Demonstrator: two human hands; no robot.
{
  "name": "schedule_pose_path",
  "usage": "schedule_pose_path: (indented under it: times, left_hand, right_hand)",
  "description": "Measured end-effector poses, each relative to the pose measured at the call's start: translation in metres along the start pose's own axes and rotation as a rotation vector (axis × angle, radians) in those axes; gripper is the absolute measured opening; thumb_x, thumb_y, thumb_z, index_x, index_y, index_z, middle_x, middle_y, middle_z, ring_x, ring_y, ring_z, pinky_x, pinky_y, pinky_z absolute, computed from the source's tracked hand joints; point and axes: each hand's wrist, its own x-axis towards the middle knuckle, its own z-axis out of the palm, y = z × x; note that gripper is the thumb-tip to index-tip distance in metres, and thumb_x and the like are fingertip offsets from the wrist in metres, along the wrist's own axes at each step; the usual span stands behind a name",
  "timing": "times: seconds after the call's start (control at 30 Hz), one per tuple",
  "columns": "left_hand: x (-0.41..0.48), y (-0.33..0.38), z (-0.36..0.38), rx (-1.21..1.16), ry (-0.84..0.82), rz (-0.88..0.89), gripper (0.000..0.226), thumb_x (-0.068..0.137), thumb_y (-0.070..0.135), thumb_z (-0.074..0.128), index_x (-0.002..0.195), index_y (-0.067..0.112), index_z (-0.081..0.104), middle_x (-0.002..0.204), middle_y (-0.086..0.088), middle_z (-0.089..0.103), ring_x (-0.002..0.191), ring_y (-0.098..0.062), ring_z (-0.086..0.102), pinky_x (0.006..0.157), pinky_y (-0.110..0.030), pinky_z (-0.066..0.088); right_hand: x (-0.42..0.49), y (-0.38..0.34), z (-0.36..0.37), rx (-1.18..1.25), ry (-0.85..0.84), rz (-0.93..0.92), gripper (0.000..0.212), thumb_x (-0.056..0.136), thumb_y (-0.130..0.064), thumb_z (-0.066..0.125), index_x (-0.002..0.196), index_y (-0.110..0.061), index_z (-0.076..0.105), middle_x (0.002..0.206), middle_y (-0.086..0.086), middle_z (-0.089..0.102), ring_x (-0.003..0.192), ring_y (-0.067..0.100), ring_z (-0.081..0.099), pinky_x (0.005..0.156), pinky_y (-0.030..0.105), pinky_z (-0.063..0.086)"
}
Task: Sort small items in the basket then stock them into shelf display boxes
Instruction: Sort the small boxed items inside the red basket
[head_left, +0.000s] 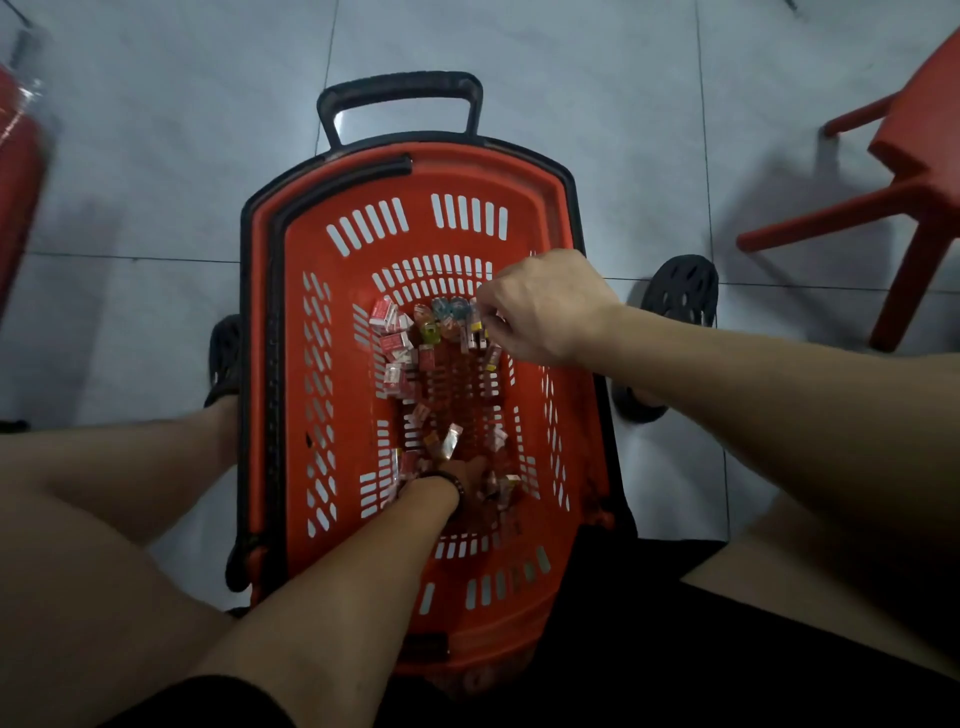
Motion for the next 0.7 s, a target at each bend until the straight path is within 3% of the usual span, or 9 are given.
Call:
schedule_pose_path:
  times: [0.1, 0.17, 0.23, 0.33, 0.43, 0.53, 0.6, 0.7]
  left_hand:
    - [0.003, -0.005, 0.008, 0.045, 0.034, 0.053, 0.054, 0.095, 0.038, 0.07, 0.142, 0.019, 0.053, 0.139, -0.009, 0.059, 0.125, -0.031, 0.06, 0.101, -0.036, 0.047]
    - [0.009, -0.008, 0.011, 0.147, 0.02, 0.098, 0.049, 0.104, 0.035, 0.057, 0.148, 0.015, 0.05, 0.157, -0.012, 0.046, 0.133, -0.032, 0.053, 0.11, -0.038, 0.043]
    - [0.003, -0.008, 0.006, -0.013, 0.075, 0.021, 0.054, 0.104, 0.038, 0.054, 0.153, 0.015, 0.046, 0.166, -0.014, 0.033, 0.139, -0.034, 0.047, 0.116, -0.042, 0.039]
    - [-0.008, 0.003, 0.009, -0.336, 0.058, -0.115, 0.057, 0.101, 0.034, 0.063, 0.151, 0.015, 0.046, 0.161, -0.019, 0.04, 0.14, -0.036, 0.048, 0.115, -0.042, 0.042]
    - [-0.01, 0.007, 0.012, -0.297, 0.071, -0.055, 0.071, 0.093, 0.045, 0.064, 0.157, 0.022, 0.043, 0.159, -0.016, 0.044, 0.14, -0.036, 0.049, 0.117, -0.044, 0.041]
    - [-0.014, 0.008, 0.02, -0.311, 0.032, -0.017, 0.047, 0.106, 0.033, 0.054, 0.151, 0.023, 0.05, 0.171, -0.008, 0.024, 0.15, -0.034, 0.036, 0.124, -0.041, 0.032]
    - [-0.015, 0.006, 0.025, -0.362, 0.037, 0.01, 0.042, 0.103, 0.039, 0.059, 0.144, 0.03, 0.057, 0.173, -0.008, 0.018, 0.151, -0.034, 0.035, 0.123, -0.04, 0.033]
    - [-0.019, 0.001, 0.018, -0.387, 0.047, 0.034, 0.018, 0.09, 0.038, 0.073, 0.107, 0.043, 0.07, 0.174, -0.014, 0.014, 0.151, -0.026, 0.037, 0.115, -0.036, 0.044]
  right_hand:
    - [-0.002, 0.0, -0.003, -0.005, -0.009, -0.004, 0.033, 0.104, -0.042, 0.041, 0.09, -0.027, 0.067, 0.079, -0.005, 0.068, 0.063, 0.021, 0.064, 0.061, 0.036, 0.058]
    - [-0.003, 0.001, -0.005, -0.005, -0.027, -0.007, 0.032, 0.103, -0.042, 0.042, 0.089, -0.027, 0.066, 0.078, -0.005, 0.067, 0.063, 0.021, 0.063, 0.061, 0.037, 0.059]
    - [-0.004, 0.001, -0.007, -0.007, -0.037, -0.007, 0.031, 0.104, -0.042, 0.043, 0.09, -0.027, 0.066, 0.076, -0.005, 0.066, 0.062, 0.02, 0.063, 0.061, 0.036, 0.059]
    - [-0.005, 0.0, -0.008, 0.004, -0.048, -0.018, 0.032, 0.105, -0.043, 0.043, 0.094, -0.027, 0.068, 0.078, -0.006, 0.067, 0.063, 0.018, 0.063, 0.061, 0.034, 0.059]
    - [-0.009, 0.003, -0.009, 0.004, -0.065, -0.038, 0.031, 0.106, -0.042, 0.043, 0.095, -0.027, 0.067, 0.079, -0.006, 0.066, 0.063, 0.017, 0.063, 0.062, 0.034, 0.059]
    - [-0.015, 0.004, -0.007, 0.009, -0.082, -0.069, 0.029, 0.106, -0.042, 0.044, 0.094, -0.025, 0.064, 0.08, -0.006, 0.065, 0.066, 0.019, 0.063, 0.064, 0.035, 0.058]
    - [-0.019, 0.002, -0.006, 0.004, -0.087, -0.088, 0.027, 0.105, -0.041, 0.045, 0.094, -0.025, 0.064, 0.083, -0.005, 0.065, 0.068, 0.021, 0.064, 0.066, 0.036, 0.059]
    - [-0.016, 0.003, -0.007, 0.013, -0.111, -0.094, 0.026, 0.105, -0.04, 0.046, 0.096, -0.026, 0.066, 0.084, -0.006, 0.067, 0.069, 0.019, 0.064, 0.064, 0.035, 0.058]
